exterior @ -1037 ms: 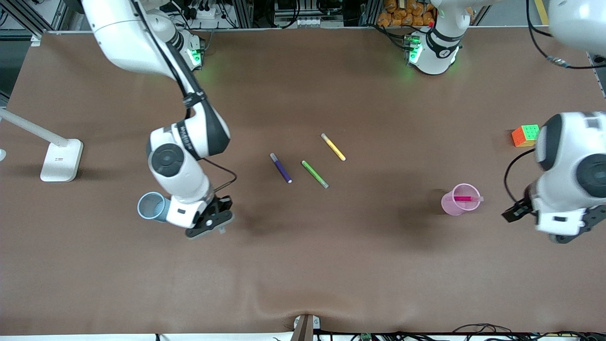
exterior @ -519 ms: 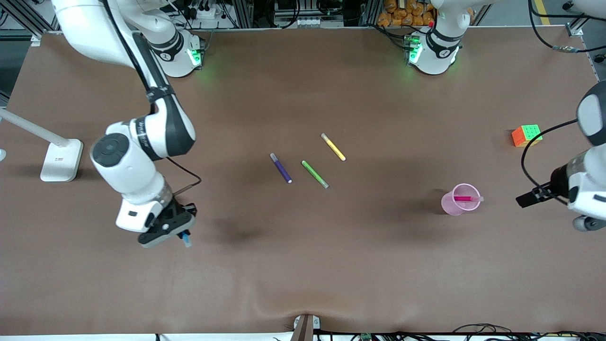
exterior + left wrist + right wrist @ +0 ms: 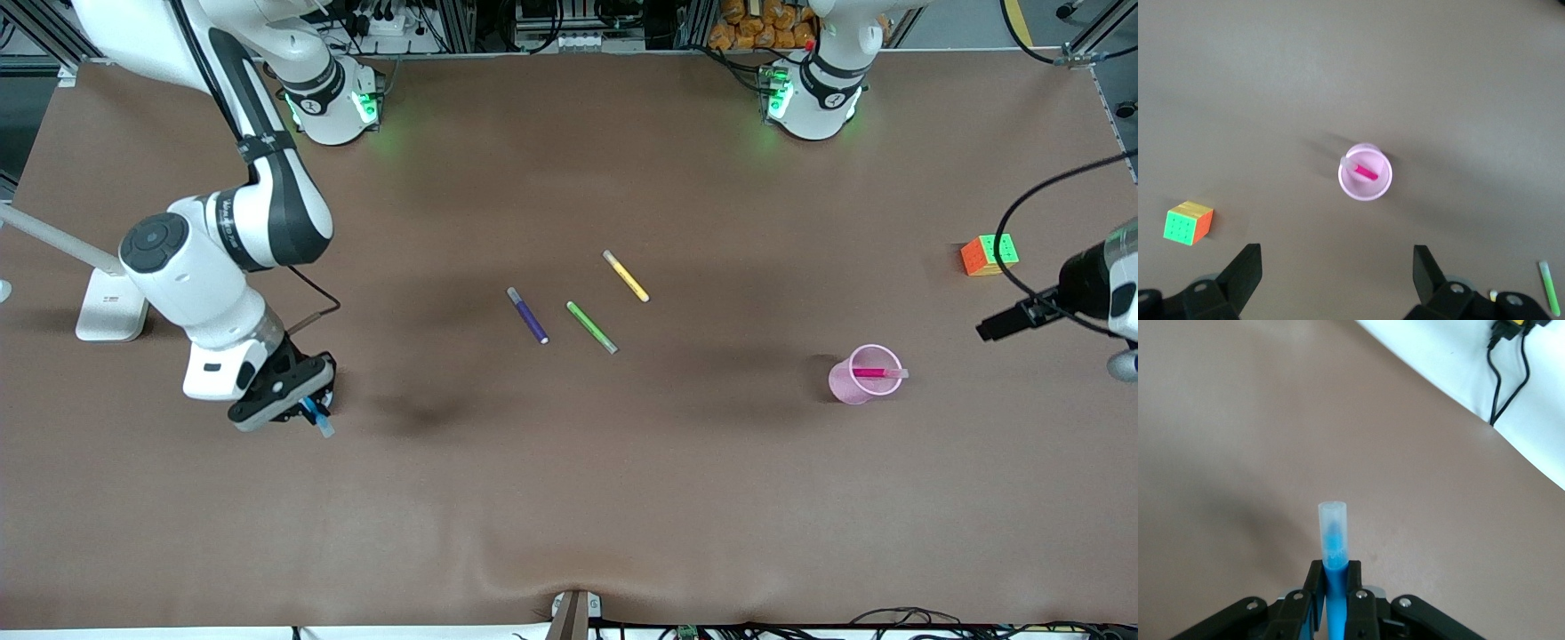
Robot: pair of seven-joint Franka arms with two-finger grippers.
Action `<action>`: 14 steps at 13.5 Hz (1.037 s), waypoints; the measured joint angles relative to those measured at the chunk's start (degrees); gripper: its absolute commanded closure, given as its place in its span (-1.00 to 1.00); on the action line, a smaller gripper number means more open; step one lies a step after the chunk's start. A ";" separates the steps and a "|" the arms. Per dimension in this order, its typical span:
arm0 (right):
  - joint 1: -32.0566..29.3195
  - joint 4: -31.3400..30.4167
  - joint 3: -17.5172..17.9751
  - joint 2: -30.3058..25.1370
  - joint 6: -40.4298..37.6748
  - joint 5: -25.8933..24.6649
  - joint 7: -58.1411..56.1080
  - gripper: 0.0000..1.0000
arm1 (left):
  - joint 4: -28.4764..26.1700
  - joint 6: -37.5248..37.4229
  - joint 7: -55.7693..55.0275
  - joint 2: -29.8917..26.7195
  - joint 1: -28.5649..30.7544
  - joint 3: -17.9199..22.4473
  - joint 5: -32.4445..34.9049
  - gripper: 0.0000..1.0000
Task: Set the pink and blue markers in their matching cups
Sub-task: 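Lower the blue marker into the light-blue cup with the right gripper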
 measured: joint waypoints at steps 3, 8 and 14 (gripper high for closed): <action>-0.71 -3.06 0.02 -1.62 0.28 7.49 -13.84 1.00 | -0.02 -2.49 6.29 -2.12 0.00 -0.38 -0.01 -1.00; -4.06 -4.13 -0.02 -1.60 0.25 21.60 -34.95 1.00 | -0.90 -5.16 13.73 -4.97 0.08 -0.37 -1.83 -1.00; -6.01 -4.69 0.02 -1.31 -3.08 29.39 -49.20 1.00 | -3.80 -6.74 13.80 -10.75 0.07 -0.40 -2.34 -1.00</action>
